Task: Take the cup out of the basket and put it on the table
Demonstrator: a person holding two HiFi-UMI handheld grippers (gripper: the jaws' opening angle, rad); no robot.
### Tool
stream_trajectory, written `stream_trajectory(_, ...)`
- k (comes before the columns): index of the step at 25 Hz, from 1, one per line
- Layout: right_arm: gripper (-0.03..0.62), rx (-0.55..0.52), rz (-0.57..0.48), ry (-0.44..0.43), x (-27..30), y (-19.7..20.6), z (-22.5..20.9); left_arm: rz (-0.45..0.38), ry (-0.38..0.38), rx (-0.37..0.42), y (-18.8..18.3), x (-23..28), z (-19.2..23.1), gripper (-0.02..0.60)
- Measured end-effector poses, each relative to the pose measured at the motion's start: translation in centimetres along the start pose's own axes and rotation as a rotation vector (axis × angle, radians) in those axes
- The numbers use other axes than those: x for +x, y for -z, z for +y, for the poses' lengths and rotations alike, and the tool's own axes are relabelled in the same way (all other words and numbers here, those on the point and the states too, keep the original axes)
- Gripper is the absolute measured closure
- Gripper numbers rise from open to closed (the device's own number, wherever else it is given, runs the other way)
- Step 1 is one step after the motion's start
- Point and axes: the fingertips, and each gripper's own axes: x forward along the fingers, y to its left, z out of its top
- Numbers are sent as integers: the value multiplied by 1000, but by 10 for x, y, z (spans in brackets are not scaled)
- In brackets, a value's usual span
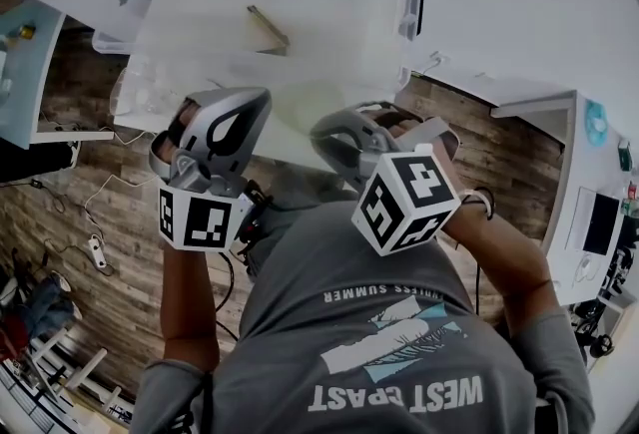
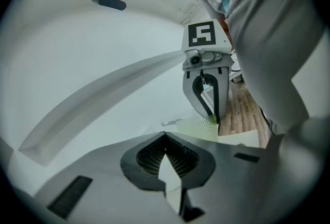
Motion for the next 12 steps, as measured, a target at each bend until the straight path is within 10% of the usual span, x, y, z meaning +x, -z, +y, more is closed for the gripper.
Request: stream_trajectory(12, 568, 31, 88, -143, 71, 58, 41, 36, -7, -22, 13, -3, -1, 574)
